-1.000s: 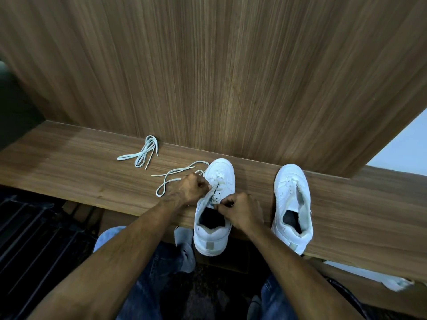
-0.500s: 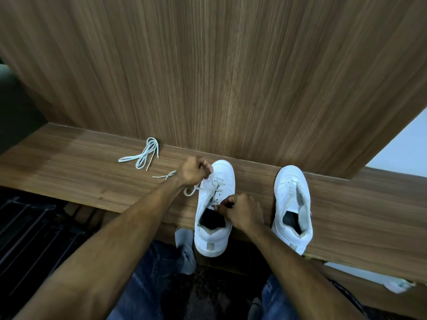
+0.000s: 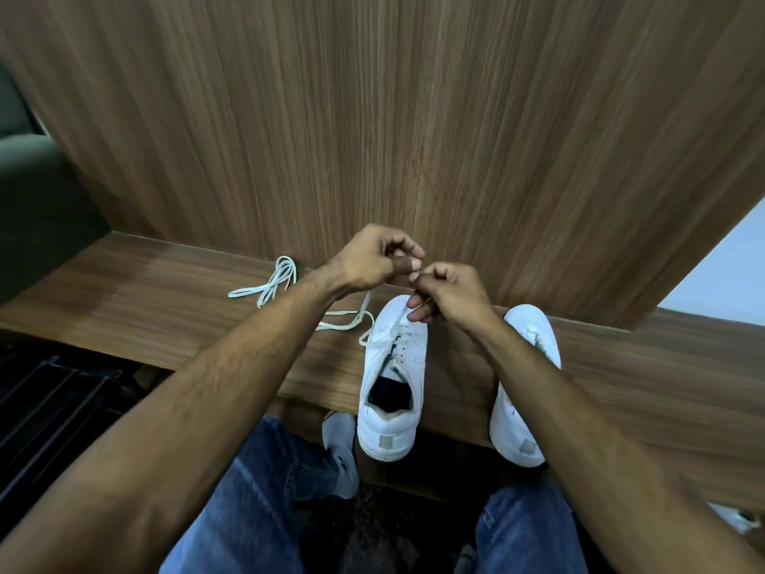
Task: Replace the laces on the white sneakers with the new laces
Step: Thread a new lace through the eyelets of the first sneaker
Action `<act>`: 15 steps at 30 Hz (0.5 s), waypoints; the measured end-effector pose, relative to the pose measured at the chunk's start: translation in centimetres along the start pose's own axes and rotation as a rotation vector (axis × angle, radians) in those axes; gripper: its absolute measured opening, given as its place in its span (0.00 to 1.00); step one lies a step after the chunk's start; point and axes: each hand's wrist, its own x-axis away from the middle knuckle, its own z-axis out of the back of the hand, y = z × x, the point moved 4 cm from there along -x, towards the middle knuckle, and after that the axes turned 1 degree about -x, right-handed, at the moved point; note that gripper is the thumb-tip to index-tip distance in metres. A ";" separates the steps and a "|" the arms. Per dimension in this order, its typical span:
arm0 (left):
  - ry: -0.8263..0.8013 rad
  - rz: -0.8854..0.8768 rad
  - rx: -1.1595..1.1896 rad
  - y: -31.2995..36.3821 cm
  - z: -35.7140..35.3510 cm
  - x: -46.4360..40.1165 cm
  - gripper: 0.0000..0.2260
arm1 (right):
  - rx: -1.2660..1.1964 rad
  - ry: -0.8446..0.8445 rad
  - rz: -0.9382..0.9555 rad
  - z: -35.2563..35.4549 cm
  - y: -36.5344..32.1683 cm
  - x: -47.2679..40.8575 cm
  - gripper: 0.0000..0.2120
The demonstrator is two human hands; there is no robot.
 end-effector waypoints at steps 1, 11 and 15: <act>0.016 0.018 -0.049 -0.6 0.1 0.2 0.06 | -0.009 0.052 -0.022 0.5 0.6 -0.1 0.08; 0.085 0.274 -0.408 -9.1 2.6 3.7 0.05 | -0.260 0.405 -0.325 5.8 8.5 1.2 0.04; 0.008 0.120 -0.311 -6.6 -0.5 3.0 0.04 | -0.014 0.209 -0.087 2.1 6.8 1.3 0.15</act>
